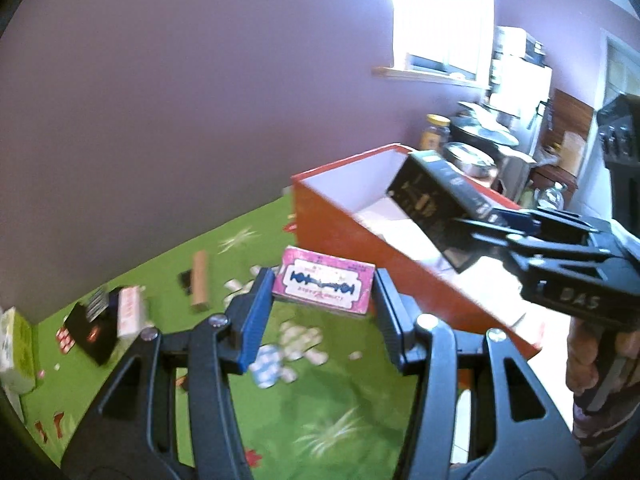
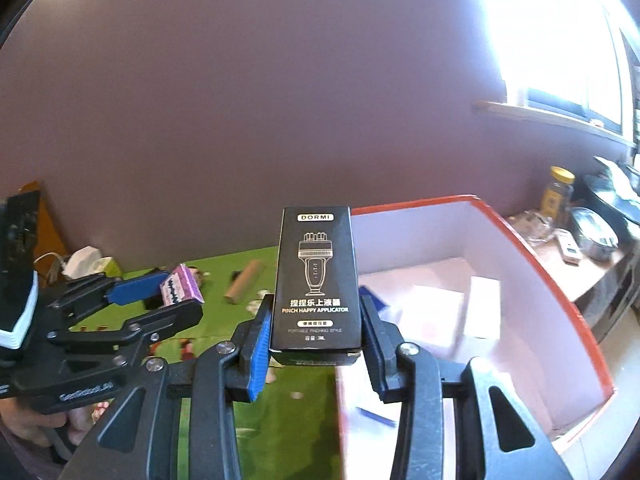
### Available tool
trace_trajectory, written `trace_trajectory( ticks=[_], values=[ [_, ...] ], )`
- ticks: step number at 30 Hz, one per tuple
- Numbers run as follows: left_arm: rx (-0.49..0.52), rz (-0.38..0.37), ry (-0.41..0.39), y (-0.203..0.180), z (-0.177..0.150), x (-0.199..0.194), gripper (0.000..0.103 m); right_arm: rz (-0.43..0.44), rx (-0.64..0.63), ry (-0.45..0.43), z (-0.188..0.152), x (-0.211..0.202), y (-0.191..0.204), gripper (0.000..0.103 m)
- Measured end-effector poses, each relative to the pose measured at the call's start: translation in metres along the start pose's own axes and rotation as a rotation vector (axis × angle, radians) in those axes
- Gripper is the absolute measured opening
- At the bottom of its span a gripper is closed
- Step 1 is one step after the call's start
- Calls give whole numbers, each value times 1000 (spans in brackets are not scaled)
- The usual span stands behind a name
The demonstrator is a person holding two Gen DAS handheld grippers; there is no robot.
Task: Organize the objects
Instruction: 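Carry the pink packet and black box over the storage box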
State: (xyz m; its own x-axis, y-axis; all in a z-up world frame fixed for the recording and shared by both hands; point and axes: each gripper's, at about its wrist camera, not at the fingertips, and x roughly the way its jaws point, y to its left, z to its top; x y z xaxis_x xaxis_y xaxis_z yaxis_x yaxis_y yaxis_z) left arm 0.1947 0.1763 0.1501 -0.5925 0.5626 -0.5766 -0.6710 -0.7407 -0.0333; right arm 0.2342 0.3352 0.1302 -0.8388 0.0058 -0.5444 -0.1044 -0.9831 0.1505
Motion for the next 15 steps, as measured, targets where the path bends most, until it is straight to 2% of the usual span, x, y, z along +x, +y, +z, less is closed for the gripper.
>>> trace_trajectory(
  ticks=[7,15],
  values=[
    [73,-66,19,-47,14,26,54,-79,42,23,-3,7,-37,41],
    [122,-114,50,-85,15,53,54,-151,84,54,-10,10,-81,41]
  ],
)
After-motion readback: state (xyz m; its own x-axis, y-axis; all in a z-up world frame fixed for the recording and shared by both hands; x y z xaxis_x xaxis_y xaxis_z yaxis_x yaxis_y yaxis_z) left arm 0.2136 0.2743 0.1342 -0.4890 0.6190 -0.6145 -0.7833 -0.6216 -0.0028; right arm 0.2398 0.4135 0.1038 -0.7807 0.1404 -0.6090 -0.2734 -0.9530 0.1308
